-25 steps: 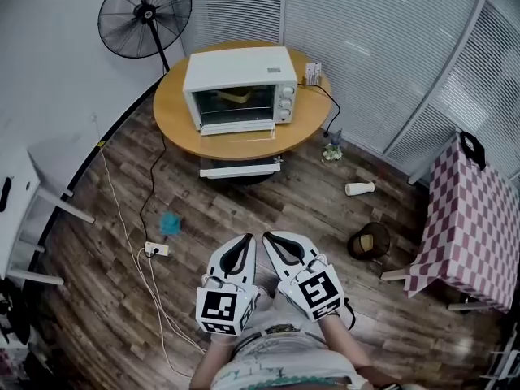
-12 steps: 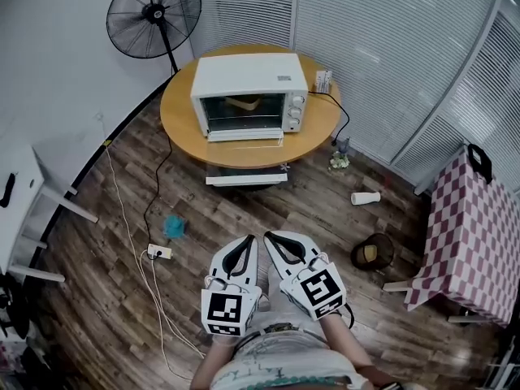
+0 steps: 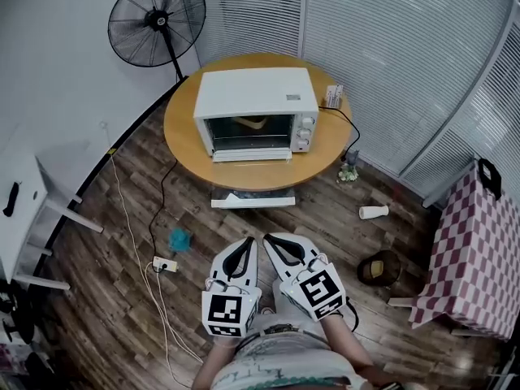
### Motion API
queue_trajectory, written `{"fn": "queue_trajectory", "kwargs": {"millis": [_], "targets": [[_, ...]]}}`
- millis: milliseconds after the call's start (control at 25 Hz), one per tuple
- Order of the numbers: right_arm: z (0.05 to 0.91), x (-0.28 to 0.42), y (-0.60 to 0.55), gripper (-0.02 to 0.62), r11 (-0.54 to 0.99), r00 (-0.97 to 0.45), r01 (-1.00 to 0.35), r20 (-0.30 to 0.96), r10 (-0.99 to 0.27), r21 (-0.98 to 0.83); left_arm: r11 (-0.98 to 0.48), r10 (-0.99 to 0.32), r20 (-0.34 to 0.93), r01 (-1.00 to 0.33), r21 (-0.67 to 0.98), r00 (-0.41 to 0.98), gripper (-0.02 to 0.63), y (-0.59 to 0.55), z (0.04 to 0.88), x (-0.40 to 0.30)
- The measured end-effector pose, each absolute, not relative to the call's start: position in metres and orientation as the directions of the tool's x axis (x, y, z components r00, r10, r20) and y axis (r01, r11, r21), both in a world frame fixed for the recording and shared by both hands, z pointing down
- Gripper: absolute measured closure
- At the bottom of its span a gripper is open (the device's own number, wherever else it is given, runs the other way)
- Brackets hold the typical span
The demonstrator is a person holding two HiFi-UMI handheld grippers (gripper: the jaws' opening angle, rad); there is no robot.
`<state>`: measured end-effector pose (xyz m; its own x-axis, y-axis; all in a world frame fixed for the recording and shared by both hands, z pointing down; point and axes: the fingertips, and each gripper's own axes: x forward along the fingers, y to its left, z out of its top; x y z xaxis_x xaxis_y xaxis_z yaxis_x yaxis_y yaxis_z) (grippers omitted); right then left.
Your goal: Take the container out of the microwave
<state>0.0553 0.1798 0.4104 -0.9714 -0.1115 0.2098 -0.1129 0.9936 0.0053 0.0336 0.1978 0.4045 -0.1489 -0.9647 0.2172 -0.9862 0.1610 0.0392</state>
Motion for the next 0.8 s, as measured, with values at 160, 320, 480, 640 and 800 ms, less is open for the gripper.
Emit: {"fn": "queue_trajectory", "kwargs": {"millis": [160,320,480,640,800], "targets": [[0.412,0.039,0.163,0.601,0.995,-0.971,-0.099,0.218,-0.096,-0.005,0.170,-0.959,0.229,-0.985,0.004,-0.165,0.589,0.180,0.403,0.020],[0.415,0.028,0.148,0.601,0.996,-0.970,-0.088,0.231,-0.081,-0.021,0.177,-0.957,0.234,-0.984,0.002,-0.172,0.589,0.164,0.402,0.010],[0.420,0.016,0.133,0.601,0.997,-0.968,-0.072,0.242,-0.063,-0.026,0.179,-0.955,0.241,-0.984,0.005,-0.172,0.589,0.146,0.404,0.000],[0.418,0.007,0.114,0.601,0.998,-0.970,-0.057,0.239,-0.050,-0.021,0.185,-0.954,0.242,-0.983,0.013,-0.176,0.589,0.127,0.402,-0.008],[0.414,0.002,0.092,0.601,0.998,-0.970,-0.053,0.237,-0.047,-0.019,0.194,-0.951,0.248,-0.981,0.024,-0.182,0.589,0.109,0.400,-0.014]]}}
